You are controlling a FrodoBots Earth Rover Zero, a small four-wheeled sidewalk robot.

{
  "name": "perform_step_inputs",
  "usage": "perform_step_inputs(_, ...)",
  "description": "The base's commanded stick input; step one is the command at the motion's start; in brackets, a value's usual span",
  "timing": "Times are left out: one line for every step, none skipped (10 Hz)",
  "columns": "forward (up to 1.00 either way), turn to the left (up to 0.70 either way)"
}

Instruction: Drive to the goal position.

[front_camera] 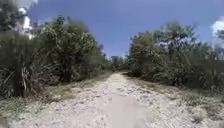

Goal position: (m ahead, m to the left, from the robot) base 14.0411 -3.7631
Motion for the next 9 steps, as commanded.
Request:
perform_step_inputs(0.5,0.0)
perform_step_inputs(0.5,0.0)
perform_step_inputs(0.5,0.0)
perform_step_inputs(0.5,0.0)
perform_step_inputs(0.5,0.0)
perform_step_inputs(0.5,0.0)
perform_step_inputs(0.5,0.0)
perform_step_inputs(0.5,0.0)
perform_step_inputs(0.5,0.0)
